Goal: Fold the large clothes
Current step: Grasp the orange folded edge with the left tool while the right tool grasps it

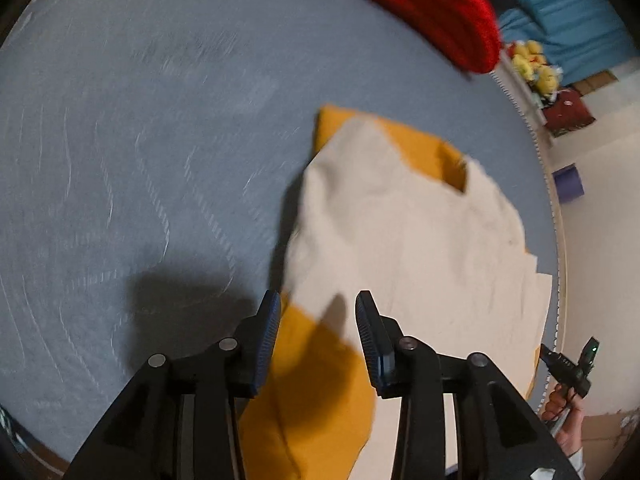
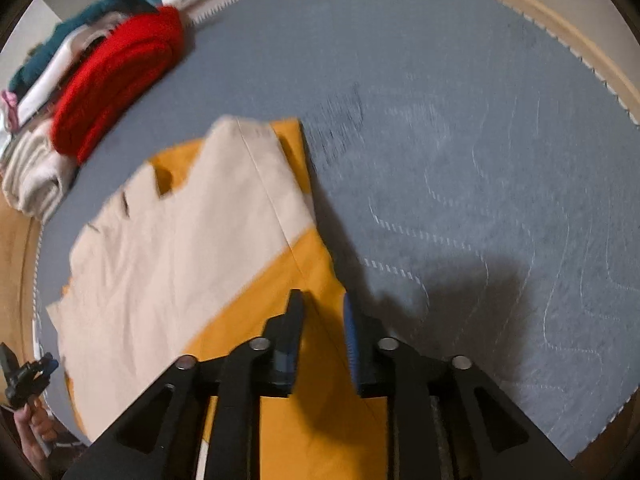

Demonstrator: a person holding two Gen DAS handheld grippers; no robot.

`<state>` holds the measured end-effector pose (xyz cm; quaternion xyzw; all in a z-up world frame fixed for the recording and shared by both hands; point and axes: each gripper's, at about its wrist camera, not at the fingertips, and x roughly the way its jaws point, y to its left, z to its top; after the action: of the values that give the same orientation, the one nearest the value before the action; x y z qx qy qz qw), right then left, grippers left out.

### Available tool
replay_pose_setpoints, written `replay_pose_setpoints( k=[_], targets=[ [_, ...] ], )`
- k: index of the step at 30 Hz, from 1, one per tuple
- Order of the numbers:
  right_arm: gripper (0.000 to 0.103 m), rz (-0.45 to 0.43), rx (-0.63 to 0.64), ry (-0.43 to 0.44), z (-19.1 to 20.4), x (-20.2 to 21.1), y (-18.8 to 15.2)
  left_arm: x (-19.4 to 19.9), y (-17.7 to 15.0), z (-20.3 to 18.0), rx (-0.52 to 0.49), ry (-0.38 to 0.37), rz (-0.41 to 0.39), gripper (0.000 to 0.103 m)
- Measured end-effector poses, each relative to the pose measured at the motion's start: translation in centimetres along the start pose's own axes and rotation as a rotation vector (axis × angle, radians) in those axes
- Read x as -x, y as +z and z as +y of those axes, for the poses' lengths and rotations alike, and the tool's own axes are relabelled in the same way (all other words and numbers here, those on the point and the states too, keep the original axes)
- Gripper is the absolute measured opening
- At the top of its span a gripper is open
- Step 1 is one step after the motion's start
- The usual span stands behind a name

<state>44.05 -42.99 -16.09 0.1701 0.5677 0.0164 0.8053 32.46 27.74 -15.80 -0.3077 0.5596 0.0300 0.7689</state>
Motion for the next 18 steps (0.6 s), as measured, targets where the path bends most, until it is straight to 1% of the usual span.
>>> replay_pose_setpoints(
  k=[1, 4, 6, 8, 9, 10, 11, 12, 13, 16, 18],
  targets=[
    [0.025, 0.024, 0.011, -0.006, -0.1, -0.4, -0.2, -0.3, -0.2, 0.4, 0.012, 0.000, 0.022, 0.035],
    [0.026, 0.068, 0.045, -0.017, 0.0, -1.2, -1.3, -0.8, -0.8, 0.4, 0.004, 0.002, 0.058, 0.035],
    [0.026, 0.066, 0.067, -0.024, 0.3, -1.3, -1.8, -1.1, -1.2, 0.0, -0.002, -0.002, 0.078, 0.035],
    [0.026, 0.059, 0.091, -0.038, 0.8, -1.2, -2.1, -1.3, -1.4, -0.5, -0.019, 0.013, 0.082, 0.035],
    [0.024, 0.054, 0.095, -0.043, 0.9, -1.2, -2.2, -1.3, -1.4, -0.8, -0.033, 0.024, 0.078, 0.032],
    [0.020, 0.045, 0.100, -0.044, 1.1, -1.1, -2.4, -1.2, -1.3, -1.1, -0.045, 0.031, 0.069, 0.022],
    [0.010, 0.034, 0.109, -0.051, 1.2, -1.0, -2.4, -1.1, -1.3, -1.3, -0.053, 0.031, 0.061, 0.012],
    [0.005, 0.014, 0.125, -0.067, 1.5, -0.7, -2.5, -0.9, -1.2, -1.5, -0.059, 0.026, 0.049, 0.007],
    [0.003, -0.002, 0.135, -0.077, 1.8, -0.4, -2.5, -0.5, -1.1, -1.6, -0.068, 0.021, 0.028, 0.003],
    [0.002, -0.080, 0.132, -0.060, 2.3, 1.2, -2.1, 1.4, -0.8, -2.5, -0.129, 0.014, -0.065, 0.002],
    [0.001, -0.150, 0.113, -0.040, 2.2, 3.0, -1.8, 2.7, -0.8, -3.5, -0.166, 0.007, -0.133, 0.002]
  ],
)
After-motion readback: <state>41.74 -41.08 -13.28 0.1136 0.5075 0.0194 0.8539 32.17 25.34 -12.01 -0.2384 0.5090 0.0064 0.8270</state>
